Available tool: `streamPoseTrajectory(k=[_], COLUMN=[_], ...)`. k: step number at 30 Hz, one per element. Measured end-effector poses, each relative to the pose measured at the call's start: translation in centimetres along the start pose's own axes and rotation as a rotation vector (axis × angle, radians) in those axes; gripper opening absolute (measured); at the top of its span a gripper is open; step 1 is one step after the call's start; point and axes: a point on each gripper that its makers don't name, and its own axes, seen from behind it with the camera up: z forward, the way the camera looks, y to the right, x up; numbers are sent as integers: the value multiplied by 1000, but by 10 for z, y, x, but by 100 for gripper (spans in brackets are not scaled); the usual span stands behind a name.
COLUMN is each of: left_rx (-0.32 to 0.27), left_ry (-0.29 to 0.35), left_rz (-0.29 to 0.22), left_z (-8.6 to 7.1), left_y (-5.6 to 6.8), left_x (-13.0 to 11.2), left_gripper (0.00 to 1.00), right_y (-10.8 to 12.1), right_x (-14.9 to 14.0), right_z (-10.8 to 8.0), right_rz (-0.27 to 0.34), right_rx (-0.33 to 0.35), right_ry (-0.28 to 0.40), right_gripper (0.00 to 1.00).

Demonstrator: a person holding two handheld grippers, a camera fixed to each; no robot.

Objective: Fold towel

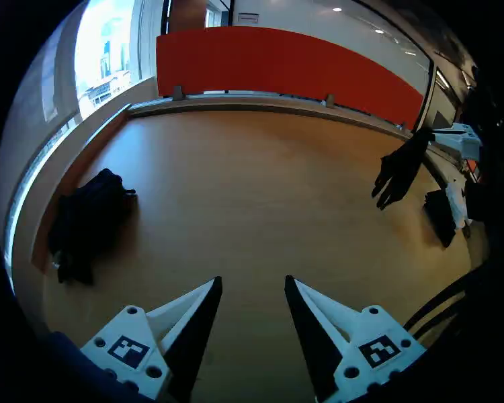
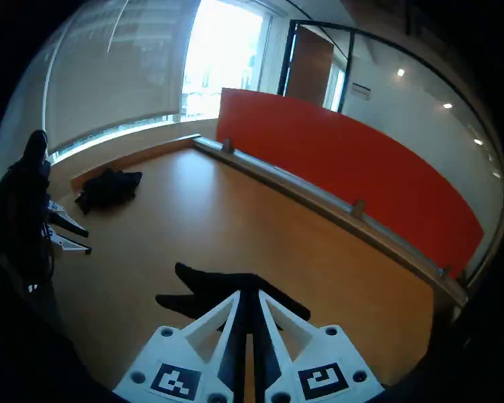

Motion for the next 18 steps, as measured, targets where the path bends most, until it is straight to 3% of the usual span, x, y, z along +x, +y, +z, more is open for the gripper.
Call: streamPoseTrajectory(k=[18], left_rx=[13], left_ry=[-16], left_rz=[21], left_z=[3], left_y=[12], left_x=[4], left_gripper=[68], right_y=[120], right_x=[-29], right_z=[-44], right_rz=[12], right_rx=[-112], right_ry=[-40], right_gripper=[4])
